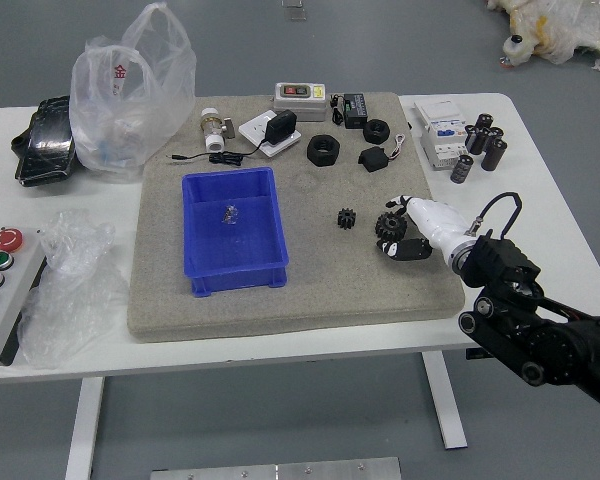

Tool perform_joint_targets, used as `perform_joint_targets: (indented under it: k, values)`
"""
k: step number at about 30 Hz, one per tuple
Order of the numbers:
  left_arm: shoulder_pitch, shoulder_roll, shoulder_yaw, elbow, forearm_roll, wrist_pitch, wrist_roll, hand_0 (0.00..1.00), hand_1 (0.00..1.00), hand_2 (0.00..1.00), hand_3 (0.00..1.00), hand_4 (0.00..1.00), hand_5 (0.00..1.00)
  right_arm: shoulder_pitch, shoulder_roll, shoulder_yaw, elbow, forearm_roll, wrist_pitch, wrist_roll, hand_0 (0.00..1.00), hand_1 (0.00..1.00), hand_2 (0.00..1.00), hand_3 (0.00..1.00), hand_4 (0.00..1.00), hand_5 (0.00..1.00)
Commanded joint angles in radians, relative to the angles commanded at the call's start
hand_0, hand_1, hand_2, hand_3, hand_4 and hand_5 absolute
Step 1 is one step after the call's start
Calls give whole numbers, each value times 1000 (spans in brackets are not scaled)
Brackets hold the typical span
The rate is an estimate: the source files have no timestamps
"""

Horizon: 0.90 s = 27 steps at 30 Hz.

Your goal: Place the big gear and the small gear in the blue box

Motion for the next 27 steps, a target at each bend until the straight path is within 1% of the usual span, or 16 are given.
perform_joint_targets:
  k: [2, 5, 6, 11, 12, 15, 18, 22, 24, 27]
  values:
    - [0, 0, 0, 0, 0, 0, 0, 652, 579, 556, 651, 674, 359, 0, 1, -3, -2, -1, -7, 1, 705, 700, 571, 666, 355, 165]
    - [0, 0, 2, 0, -1, 0, -1, 652, 579, 556, 651, 674, 359, 1, 1, -9, -7, -7, -31, 5, 705, 700, 571, 666, 355, 165]
    - [-1, 0, 2, 0, -1, 0, -1, 652, 578, 557, 651, 674, 359, 1, 1, -10, -9, -10, -38, 5, 668, 614, 428, 581, 284, 2]
    - [-2, 0, 3, 1, -2, 0, -3, 652, 578, 557, 651, 674, 359, 1, -1, -13, -21, -20, -60, 7, 668, 614, 428, 581, 284, 2]
    - [-2, 0, 3, 1, -2, 0, -3, 651, 578, 556, 651, 674, 359, 2, -2, -14, -22, -20, -63, 8, 654, 607, 417, 566, 274, 2]
    - [-1, 0, 3, 1, -2, 0, -3, 651, 578, 556, 651, 674, 359, 3, -6, -14, -18, -19, -73, 13, 654, 607, 417, 566, 274, 2]
    - [-1, 1, 3, 1, -2, 0, -2, 651, 578, 557, 651, 674, 359, 12, -13, -13, 13, -23, -79, 13, 654, 601, 415, 559, 277, 2]
    - [0, 2, -1, 0, 3, 0, 0, 651, 578, 557, 651, 674, 359, 42, -14, -16, 82, -34, -84, 9, 654, 601, 415, 559, 277, 2]
    - [-1, 2, -2, 0, 5, -1, 0, 651, 579, 556, 651, 674, 359, 59, -8, -22, 112, -39, -88, 9, 654, 601, 412, 561, 286, 2]
    - [-1, 2, -4, 0, 8, -1, 2, 651, 579, 556, 651, 674, 359, 95, 17, -54, 139, -35, -94, 15, 654, 601, 412, 561, 286, 2]
